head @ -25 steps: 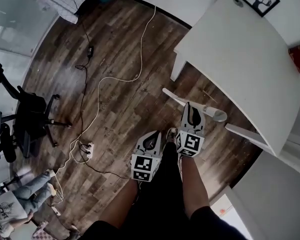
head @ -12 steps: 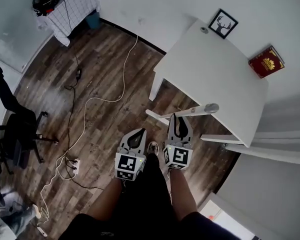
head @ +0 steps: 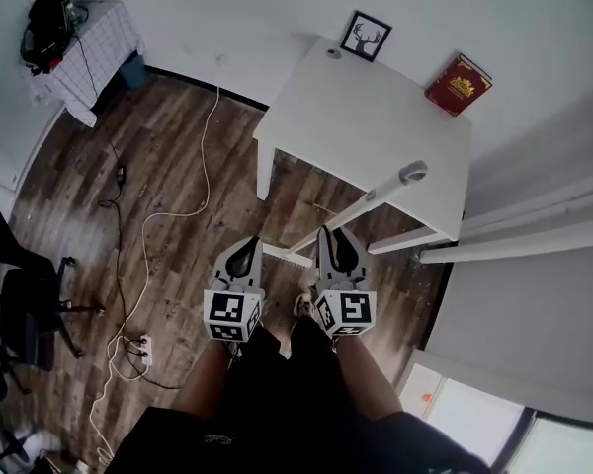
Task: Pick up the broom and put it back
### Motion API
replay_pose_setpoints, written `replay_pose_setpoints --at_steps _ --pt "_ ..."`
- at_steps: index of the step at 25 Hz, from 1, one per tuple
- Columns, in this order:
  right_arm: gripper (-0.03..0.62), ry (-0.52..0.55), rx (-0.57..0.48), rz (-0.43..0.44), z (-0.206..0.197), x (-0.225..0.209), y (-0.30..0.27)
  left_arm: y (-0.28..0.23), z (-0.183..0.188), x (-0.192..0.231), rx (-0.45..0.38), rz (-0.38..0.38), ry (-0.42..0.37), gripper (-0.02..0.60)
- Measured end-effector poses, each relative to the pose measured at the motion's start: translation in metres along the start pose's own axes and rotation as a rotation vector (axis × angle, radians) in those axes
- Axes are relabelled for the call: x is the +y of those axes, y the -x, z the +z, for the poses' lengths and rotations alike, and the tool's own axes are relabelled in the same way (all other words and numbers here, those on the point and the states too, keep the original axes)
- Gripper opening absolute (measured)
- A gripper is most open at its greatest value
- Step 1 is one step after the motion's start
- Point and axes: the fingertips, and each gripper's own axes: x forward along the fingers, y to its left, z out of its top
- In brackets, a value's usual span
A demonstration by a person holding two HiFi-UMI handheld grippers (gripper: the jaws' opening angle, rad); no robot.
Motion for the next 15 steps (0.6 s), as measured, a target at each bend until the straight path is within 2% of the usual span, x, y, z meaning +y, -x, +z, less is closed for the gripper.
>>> replay_pose_setpoints --at_steps 6,8,11,15 --pt "0.089 -0.021 -0.035 0.03 0.031 -0.017 0.021 -0.017 0.039 -0.039 -0.071 -0.033 -0.05 0.002" --pt "0.089 -0.011 -0.041 0.053 0.04 -0.019 0.029 -0.019 0.049 -0.052 -0.096 -0.031 -0.043 0.001" --pt "0.089 -0.007 -0.05 0.068 0.047 -0.026 0.042 -0.023 0.056 -0.074 -0.104 -0.036 -0.031 0.0" --pt "0.089 0.007 -0.072 0.065 0.054 -0.043 0.057 -0.029 0.057 -0.104 -0.095 -0.063 -0.079 0.0"
